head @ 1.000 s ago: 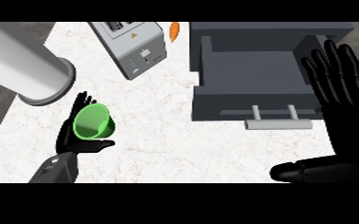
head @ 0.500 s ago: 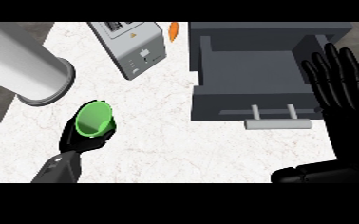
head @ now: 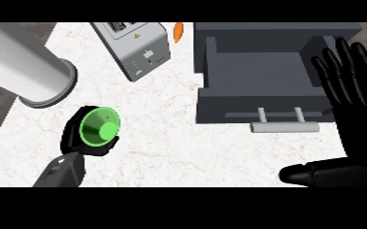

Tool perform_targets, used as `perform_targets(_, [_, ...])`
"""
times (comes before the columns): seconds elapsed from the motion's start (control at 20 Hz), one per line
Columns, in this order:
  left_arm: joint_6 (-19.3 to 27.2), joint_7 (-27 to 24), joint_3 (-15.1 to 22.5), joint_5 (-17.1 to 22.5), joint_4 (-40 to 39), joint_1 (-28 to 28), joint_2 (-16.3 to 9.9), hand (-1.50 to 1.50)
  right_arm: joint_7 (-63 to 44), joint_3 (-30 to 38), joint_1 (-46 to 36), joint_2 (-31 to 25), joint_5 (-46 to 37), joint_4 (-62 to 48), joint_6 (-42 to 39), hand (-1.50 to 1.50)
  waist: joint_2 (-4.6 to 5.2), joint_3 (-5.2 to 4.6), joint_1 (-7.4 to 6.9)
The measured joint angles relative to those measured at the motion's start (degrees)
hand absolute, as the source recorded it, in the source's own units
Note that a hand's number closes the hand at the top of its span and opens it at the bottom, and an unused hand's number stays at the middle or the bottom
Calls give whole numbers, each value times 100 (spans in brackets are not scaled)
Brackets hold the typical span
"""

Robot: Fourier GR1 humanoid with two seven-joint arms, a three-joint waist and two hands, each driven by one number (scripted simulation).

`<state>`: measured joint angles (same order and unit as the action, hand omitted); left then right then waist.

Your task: Pick up the cup, place it into the drawer and close the drawer

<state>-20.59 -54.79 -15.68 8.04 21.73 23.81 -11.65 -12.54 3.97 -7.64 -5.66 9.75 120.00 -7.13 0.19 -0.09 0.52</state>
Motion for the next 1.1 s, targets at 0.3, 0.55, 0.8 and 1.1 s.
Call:
perform_targets(0.3, [535, -199, -81, 145, 506, -220, 358, 150, 73, 31, -2, -3, 1, -93, -23, -150, -21, 8, -51])
perform_targets(0.55, [528, -56, -11, 326, 1300, -345, 442, 150, 106, 56, 172, -7, 41, -6, -71, -150, -39, 12, -79])
perform_targets(0.8, [502, 446, 377, 360, 2524, -618, 578, 150, 103, 115, 200, -24, 52, -36, -65, -150, -53, 16, -114])
perform_targets(1.1, [608, 1645, 838, 539, 4248, -809, 814, 150, 60, 131, 375, -43, 114, 119, -125, -150, -51, 16, -104])
